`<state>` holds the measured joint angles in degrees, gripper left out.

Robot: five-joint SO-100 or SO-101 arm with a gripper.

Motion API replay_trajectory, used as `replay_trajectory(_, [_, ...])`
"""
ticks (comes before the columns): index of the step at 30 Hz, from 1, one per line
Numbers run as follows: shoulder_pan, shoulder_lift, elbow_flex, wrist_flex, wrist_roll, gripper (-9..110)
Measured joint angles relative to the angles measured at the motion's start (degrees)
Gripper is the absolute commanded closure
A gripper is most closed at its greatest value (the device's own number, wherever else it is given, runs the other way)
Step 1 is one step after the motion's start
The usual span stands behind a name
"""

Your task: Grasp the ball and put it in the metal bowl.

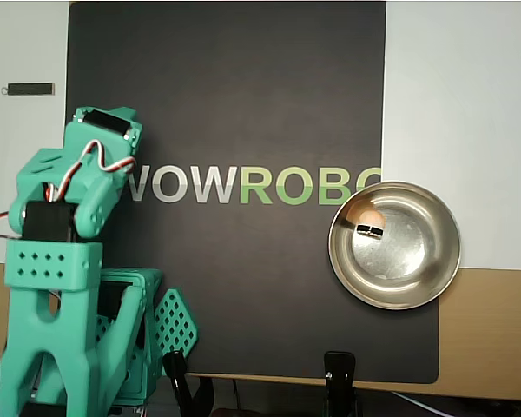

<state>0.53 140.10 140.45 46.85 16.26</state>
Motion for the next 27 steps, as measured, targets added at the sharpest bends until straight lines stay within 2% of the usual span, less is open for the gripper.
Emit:
replay_trajectory(9, [0.1,20.6,16.8,-7.3,-0.2,102])
replay_trajectory(19, [0.1,40.8,30.3,-9.8,-0.4,102])
replay_trajectory(27, [0.3,52.0,36.7,-9.7,-9.6,102])
